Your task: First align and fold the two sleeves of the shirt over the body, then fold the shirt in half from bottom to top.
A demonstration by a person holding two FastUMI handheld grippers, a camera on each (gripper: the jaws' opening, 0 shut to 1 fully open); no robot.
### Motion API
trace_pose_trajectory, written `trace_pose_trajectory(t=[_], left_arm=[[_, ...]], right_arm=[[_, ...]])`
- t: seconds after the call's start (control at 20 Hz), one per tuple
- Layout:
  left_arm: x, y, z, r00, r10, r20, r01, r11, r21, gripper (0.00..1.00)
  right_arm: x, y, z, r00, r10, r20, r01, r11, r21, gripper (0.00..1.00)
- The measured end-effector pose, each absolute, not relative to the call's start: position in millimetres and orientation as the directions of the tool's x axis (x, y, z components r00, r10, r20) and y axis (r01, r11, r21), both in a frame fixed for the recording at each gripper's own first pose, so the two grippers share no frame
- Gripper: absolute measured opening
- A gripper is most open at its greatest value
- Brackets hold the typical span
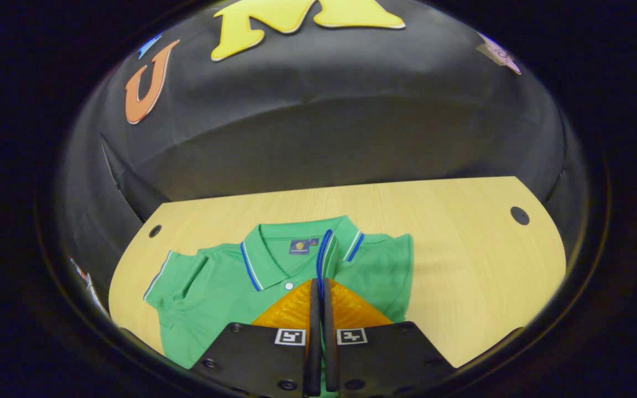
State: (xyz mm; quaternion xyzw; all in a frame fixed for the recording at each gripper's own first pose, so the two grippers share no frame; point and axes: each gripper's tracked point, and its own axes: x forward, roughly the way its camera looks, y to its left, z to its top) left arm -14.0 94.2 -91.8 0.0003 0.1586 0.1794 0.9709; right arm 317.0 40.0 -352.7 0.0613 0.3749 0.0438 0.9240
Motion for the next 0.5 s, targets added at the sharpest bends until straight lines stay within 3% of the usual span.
trace_pose_trajectory(t=[0.25,0.45,0.5], left_arm=[[-13,102,-82,0.899,0.318,-0.300,-0.315,0.947,0.058,0.99],[5,86,-73,0.936,0.213,-0.280,-0.218,0.976,0.011,0.99],[10,83,-74,0.943,0.183,-0.279,-0.191,0.982,-0.003,0.99]], right_arm=[[315,58,-344,0.723,0.156,-0.673,-0.038,0.982,0.187,0.19],[296,49,-306,0.779,0.124,-0.614,-0.014,0.983,0.182,0.85],[287,45,-298,0.792,0.110,-0.601,-0.011,0.986,0.165,0.86]])
